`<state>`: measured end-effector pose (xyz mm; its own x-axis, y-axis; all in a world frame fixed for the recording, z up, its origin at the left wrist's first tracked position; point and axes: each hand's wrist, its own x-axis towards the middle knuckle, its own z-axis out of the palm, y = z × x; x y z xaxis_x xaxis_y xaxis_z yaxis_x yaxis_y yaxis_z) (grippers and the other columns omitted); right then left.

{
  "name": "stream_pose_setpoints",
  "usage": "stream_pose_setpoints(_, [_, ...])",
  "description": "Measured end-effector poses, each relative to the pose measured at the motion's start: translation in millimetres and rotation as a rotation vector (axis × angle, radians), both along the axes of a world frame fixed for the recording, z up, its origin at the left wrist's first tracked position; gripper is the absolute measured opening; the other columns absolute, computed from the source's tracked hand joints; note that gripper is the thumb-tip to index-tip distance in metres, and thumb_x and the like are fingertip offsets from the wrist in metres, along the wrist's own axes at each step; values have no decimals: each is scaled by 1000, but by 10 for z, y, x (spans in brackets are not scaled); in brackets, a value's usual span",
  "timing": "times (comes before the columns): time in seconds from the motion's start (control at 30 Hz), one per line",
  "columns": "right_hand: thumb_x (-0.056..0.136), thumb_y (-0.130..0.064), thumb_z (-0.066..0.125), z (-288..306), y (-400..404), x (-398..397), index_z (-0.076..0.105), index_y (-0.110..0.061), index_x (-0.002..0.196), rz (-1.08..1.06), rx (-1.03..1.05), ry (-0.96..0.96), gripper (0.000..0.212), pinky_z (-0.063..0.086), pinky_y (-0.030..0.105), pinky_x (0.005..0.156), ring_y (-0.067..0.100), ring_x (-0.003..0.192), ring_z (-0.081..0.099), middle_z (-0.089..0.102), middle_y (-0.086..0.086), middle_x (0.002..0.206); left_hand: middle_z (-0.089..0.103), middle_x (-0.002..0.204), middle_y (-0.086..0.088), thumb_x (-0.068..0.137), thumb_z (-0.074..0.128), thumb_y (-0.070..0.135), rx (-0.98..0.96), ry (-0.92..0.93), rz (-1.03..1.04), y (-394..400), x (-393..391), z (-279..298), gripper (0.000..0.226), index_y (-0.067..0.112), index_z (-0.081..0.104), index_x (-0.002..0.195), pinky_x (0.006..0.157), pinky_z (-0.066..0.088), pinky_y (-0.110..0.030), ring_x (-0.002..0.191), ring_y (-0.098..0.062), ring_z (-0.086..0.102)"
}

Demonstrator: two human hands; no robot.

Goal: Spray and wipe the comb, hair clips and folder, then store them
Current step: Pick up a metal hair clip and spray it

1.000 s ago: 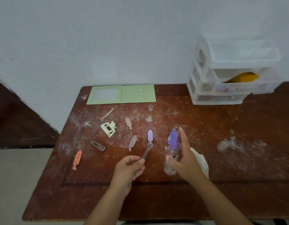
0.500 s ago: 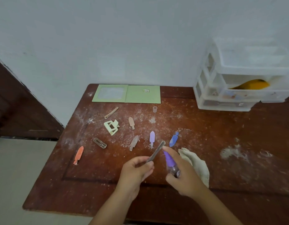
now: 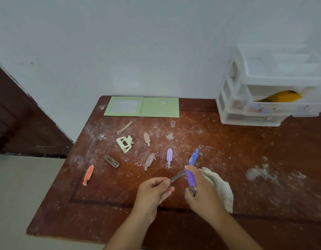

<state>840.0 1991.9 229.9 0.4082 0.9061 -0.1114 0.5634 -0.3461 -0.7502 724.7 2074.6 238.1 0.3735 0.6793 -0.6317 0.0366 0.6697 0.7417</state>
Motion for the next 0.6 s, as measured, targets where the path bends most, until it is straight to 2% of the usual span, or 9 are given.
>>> stream_pose_setpoints(0.1, [84,-6,51,-5,2,-34,26,-34,133,48,4,59,61,38,13,53,-6,61,50,43,-13,68,64,64,-7,83,58,-4,-21,9,5,-6,8,10,6,1,61,81,48,53,-12,49,-8,66])
stream_pose_setpoints(0.2, [83,-2,51,2,-11,-27,25,-45,121,57,21,162,63,34,15,50,0,49,46,45,-9,64,62,76,-15,84,49,-13,-81,-25,18,-15,15,46,15,-2,57,81,49,54,-14,57,-15,66])
stream_pose_setpoints(0.23, [83,2,51,23,-16,-14,28,-44,118,44,26,253,63,37,18,50,1,47,46,47,-6,66,62,77,-17,84,46,-16,-97,-39,20,-16,13,61,18,-3,57,81,50,55,-15,60,-17,66])
stream_pose_setpoints(0.3, [78,13,48,65,-35,23,34,-38,116,-12,91,555,65,44,22,47,6,45,49,50,5,70,63,75,-18,84,42,-19,-113,-69,22,-19,-9,92,21,-4,56,80,48,55,-16,56,-18,67])
stream_pose_setpoints(0.37, [68,12,47,97,-77,77,38,-31,115,-55,221,841,64,45,26,40,18,41,50,51,9,69,66,68,-17,84,43,-17,-114,-96,18,-26,-46,110,19,-5,56,81,46,55,-17,51,-15,68])
stream_pose_setpoints(0.4, [64,9,45,108,-100,101,39,-27,114,-56,271,915,63,44,26,37,19,39,49,53,7,67,68,64,-15,85,45,-15,-110,-107,10,-28,-67,117,17,-4,57,82,46,54,-17,51,-15,68])
stream_pose_setpoints(0.47, [62,6,43,112,-131,124,37,-24,114,-23,317,953,61,44,25,37,19,38,50,56,2,65,71,61,-11,85,49,-11,-94,-120,-9,-32,-104,125,14,-3,60,84,45,54,-17,53,-15,69])
stream_pose_setpoints(0.6, [72,2,42,79,-157,115,28,-27,120,90,332,863,58,47,27,42,20,42,54,59,0,72,71,60,-9,84,52,-9,-47,-110,-43,-55,-151,160,14,0,61,86,45,54,-16,52,-13,69])
